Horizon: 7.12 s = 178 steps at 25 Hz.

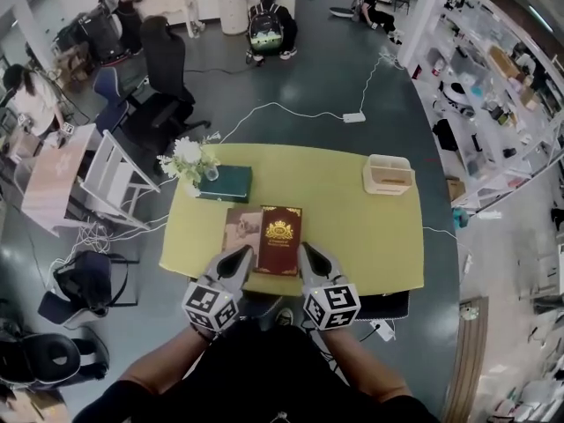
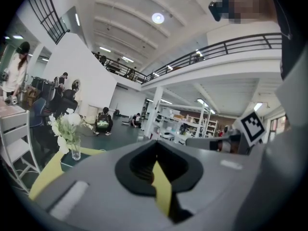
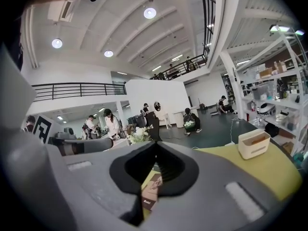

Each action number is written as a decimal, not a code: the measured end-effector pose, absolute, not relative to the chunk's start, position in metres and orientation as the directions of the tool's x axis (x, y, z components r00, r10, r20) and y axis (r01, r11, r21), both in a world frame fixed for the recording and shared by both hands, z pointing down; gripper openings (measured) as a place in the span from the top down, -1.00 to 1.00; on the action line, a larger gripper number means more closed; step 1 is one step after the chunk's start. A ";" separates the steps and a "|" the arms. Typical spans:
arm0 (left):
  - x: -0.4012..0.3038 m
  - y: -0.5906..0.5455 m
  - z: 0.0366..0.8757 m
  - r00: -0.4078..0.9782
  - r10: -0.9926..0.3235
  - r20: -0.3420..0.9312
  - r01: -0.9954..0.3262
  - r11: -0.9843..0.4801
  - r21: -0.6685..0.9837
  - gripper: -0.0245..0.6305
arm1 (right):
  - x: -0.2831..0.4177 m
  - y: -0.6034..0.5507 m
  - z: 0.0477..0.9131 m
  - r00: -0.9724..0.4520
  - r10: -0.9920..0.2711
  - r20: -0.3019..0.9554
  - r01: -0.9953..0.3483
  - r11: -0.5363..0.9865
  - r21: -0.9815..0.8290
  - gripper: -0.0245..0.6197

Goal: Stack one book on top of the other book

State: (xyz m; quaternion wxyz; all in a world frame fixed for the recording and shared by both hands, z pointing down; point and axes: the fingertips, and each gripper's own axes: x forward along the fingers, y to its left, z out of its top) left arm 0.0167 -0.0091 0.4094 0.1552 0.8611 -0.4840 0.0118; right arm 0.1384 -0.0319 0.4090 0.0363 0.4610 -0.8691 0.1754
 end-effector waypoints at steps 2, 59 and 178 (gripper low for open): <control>0.014 -0.014 0.413 0.538 -0.825 0.172 -0.832 -0.489 0.262 0.90 | 0.135 -0.033 0.413 -0.564 -0.792 0.234 -0.820 0.504 -0.271 0.91; -0.140 -0.079 0.823 0.460 -0.721 0.518 -0.818 -0.117 0.563 0.33 | -0.022 -0.084 0.779 -0.450 -0.601 0.660 -0.879 0.431 -0.207 0.33; -0.021 -0.068 0.499 0.552 -0.799 0.238 -0.830 -0.496 0.255 0.44 | 0.118 -0.076 0.496 -0.383 -0.855 0.350 -0.921 0.328 -0.208 0.51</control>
